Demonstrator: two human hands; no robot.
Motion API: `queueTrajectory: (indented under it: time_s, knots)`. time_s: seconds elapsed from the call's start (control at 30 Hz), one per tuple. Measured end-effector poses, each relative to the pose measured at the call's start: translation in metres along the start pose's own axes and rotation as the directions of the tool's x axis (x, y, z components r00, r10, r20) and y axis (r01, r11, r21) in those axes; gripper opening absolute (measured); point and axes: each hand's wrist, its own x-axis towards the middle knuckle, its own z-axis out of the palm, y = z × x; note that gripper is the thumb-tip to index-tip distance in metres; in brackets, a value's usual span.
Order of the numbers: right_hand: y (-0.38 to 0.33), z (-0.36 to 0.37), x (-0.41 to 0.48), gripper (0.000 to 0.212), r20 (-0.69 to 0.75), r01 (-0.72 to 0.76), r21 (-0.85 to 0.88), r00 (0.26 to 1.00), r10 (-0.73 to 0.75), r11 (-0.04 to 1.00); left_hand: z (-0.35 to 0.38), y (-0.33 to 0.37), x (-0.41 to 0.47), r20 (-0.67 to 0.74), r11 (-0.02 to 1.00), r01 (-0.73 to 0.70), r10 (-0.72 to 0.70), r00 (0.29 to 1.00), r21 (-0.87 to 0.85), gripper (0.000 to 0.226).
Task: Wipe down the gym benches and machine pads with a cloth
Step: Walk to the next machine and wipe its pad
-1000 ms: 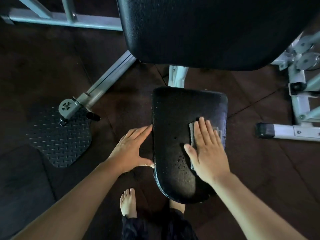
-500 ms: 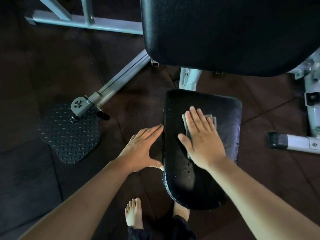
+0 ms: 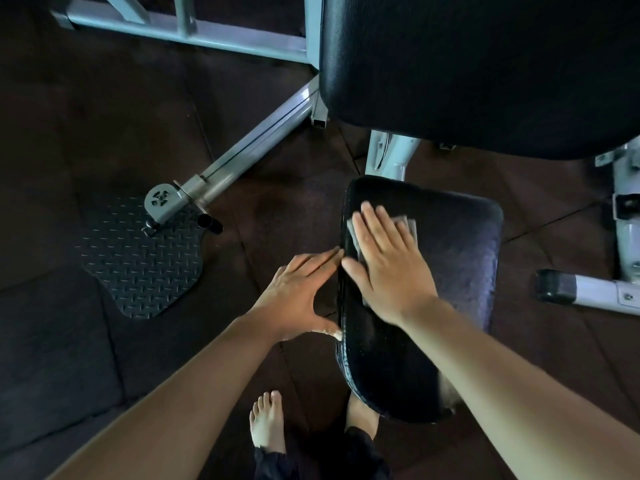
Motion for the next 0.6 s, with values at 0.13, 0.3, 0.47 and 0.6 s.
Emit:
queueTrajectory:
  time_s: [0.13, 0.3, 0.47, 0.6]
  knots:
    - [0.001, -0.016, 0.082, 0.072, -0.09, -0.147, 0.013, 0.985, 0.148, 0.989, -0.001, -0.002, 0.001, 0.013, 1.0, 0.002, -0.002, 1.0, 0.004, 0.133]
    - [-0.011, 0.0, 0.021, 0.068, -0.069, -0.014, -0.001, 0.997, 0.013, 1.0, 0.001, -0.002, 0.0, 0.01, 1.0, -0.017, 0.016, 1.0, 0.025, 0.13]
    - [0.033, -0.015, 0.02, 0.063, 0.052, 0.263, -0.056, 0.964, -0.26, 0.963, 0.004, -0.005, -0.002, -0.004, 0.999, -0.033, 0.033, 0.999, 0.002, 0.129]
    - [0.034, -0.025, 0.069, 0.067, 0.029, 0.239, -0.1, 0.971, -0.237, 0.966, 0.009, -0.005, -0.009, -0.023, 0.999, -0.028, 0.028, 0.999, 0.016, 0.12]
